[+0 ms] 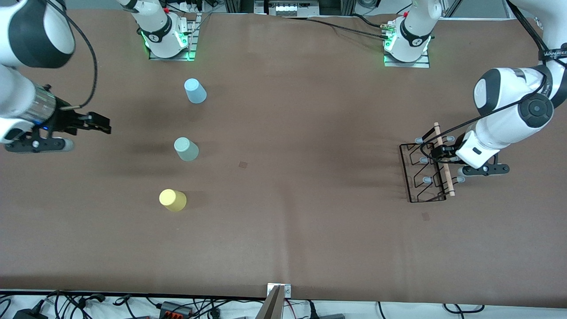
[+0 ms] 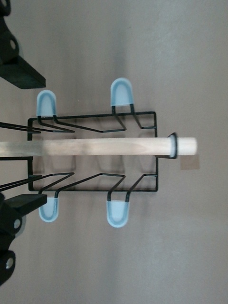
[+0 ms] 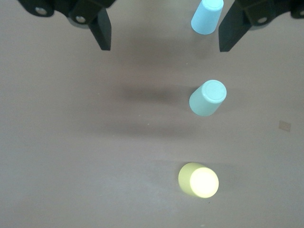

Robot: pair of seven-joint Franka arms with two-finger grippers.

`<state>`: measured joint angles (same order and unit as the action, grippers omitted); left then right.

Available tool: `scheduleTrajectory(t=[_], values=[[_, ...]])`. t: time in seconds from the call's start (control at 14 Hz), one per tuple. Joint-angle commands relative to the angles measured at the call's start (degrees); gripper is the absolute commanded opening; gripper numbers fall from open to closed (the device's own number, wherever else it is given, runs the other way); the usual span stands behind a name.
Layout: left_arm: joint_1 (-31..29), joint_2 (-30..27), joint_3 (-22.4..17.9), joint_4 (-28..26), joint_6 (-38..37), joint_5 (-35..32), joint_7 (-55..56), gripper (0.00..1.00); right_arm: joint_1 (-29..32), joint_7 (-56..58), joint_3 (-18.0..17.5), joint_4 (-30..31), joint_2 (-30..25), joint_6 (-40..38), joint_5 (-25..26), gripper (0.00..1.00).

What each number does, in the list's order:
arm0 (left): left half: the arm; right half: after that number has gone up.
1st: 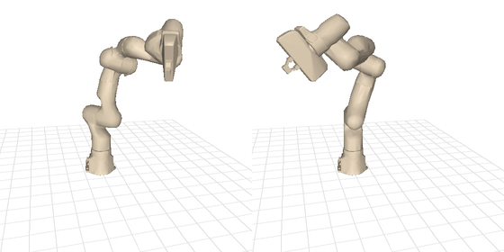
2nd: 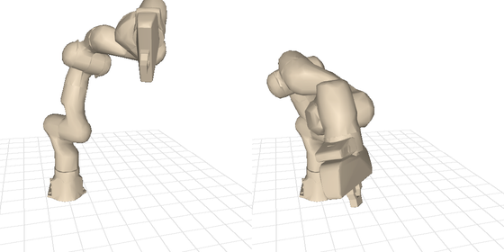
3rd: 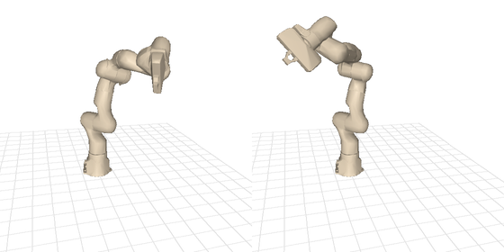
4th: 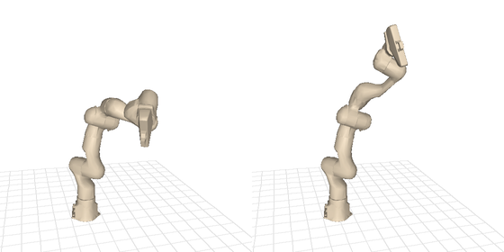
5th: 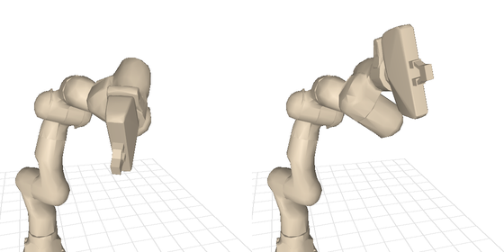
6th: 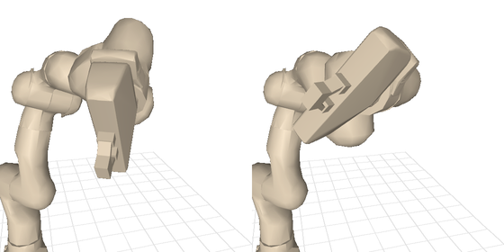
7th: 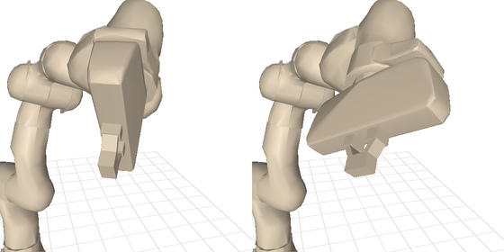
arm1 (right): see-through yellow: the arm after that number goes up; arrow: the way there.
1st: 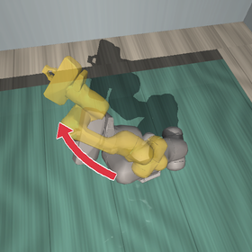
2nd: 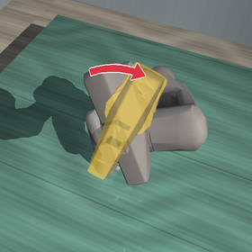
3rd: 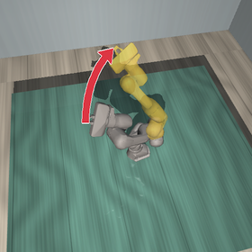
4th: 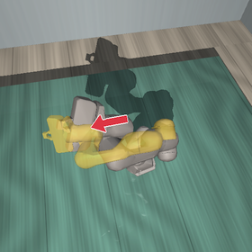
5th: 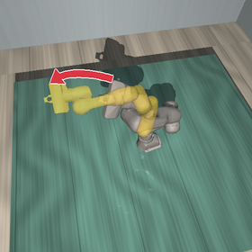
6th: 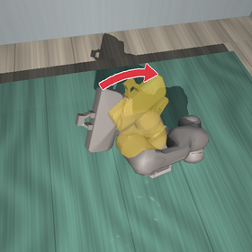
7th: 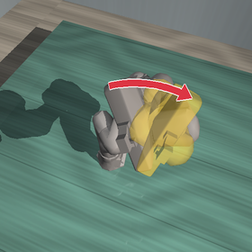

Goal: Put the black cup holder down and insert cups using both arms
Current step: 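Reach the left gripper to the rack while the right gripper reaches the teal cup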

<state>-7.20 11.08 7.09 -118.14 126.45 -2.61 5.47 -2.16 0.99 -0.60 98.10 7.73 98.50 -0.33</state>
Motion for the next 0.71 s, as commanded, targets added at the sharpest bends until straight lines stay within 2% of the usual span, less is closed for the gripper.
scheduleTrajectory(t=[0.0,0.14,0.29,0.43,0.5,0.64], values=[[0.08,-1.15,0.12,-1.91,0.81,-0.29,-1.08,0.78,-3.36,-0.72,0.07,-0.55,3.86,2.21,-1.08,1.00],[0.08,-1.24,0.38,-2.18,0.55,-0.29,-1.08,0.61,-6.53,-5.18,0.07,-0.37,6.15,3.71,-1.08,1.00],[0.17,-0.98,0.38,-2.18,0.73,-0.29,-1.08,0.38,-8.56,-9.32,0.07,0.24,8.52,6.07,-1.08,1.00],[0.17,-0.63,0.38,-2.18,0.73,-0.29,-0.99,0.10,-9.27,-12.66,0.07,1.38,10.90,9.50,-1.08,1.00],[0.17,-0.28,0.38,-2.10,0.81,-0.29,-0.90,0.01,-9.36,-14.51,-0.01,2.43,11.69,10.82,-1.17,1.00],[0.35,-0.27,0.47,-1.31,0.12,-0.29,-0.29,0.01,-9.62,-15.14,-0.01,4.63,12.31,13.46,-1.17,1.00]])
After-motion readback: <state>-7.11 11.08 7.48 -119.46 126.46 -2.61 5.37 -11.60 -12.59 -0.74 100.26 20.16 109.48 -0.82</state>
